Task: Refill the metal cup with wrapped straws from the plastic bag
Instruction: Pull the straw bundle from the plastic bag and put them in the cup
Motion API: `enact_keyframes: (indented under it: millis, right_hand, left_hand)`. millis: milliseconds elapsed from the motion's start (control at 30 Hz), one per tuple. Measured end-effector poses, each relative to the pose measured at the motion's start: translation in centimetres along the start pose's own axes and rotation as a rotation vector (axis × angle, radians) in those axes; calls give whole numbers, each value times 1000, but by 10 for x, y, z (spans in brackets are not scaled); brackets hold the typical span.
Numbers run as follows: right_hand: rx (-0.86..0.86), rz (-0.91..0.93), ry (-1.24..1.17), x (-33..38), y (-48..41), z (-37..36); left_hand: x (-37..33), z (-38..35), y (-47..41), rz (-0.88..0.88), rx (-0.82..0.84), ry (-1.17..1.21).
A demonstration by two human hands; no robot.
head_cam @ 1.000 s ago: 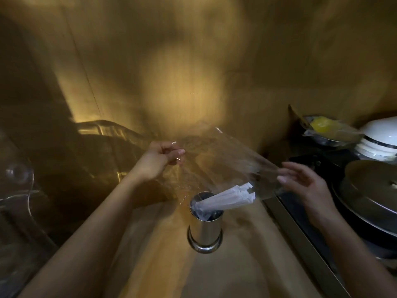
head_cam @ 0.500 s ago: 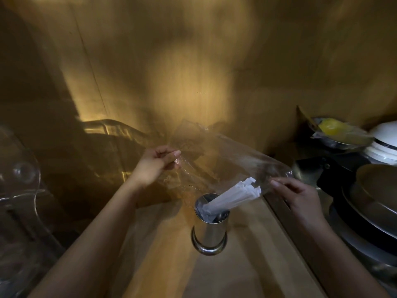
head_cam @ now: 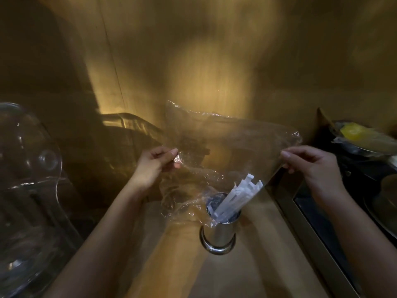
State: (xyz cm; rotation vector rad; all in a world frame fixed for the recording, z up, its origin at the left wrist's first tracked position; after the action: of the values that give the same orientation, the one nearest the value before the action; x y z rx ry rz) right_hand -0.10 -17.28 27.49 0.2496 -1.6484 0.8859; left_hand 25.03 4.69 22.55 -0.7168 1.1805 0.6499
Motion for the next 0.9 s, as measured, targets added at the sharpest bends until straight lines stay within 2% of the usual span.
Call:
enact_keyframes:
  millis: [167,300,433,533,633,733,900]
  right_hand:
    - [7,-22,-36,-7,-5,-4]
    - [70,-155,-42,-33,4,-5]
    - [109,-278,30,-66,20,-3]
    - [74,-301,51,-79,22,-2]
    - [45,-312,34,-80,15,-6]
    - [68,-267,4,-64,4,-21]
    - [149,-155,-30,-32,-13,-56]
  left_hand:
    - [7,1,3,37,-27,25]
    - [17,2,3,77,-61,56]
    - [28,0,8,145,55,93]
    - [33,-3,14,160,137,-28]
    - [35,3,15,155,74,-139]
    - [33,16,19,149,-19,-56]
    - [45,35,35,252,-175,4]
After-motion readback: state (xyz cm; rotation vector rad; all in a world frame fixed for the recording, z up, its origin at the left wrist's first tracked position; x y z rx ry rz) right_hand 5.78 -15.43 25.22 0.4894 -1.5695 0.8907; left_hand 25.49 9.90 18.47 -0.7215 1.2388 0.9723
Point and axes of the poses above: each hand's wrist, its own y-axis away from the middle knuckle, its own z-axis out of the back of the hand, x = y × z, the point moved 6 cm from there along -y, towards the middle knuckle, and after that the axes turned 14 degrees about -y, right-handed, at the moved point
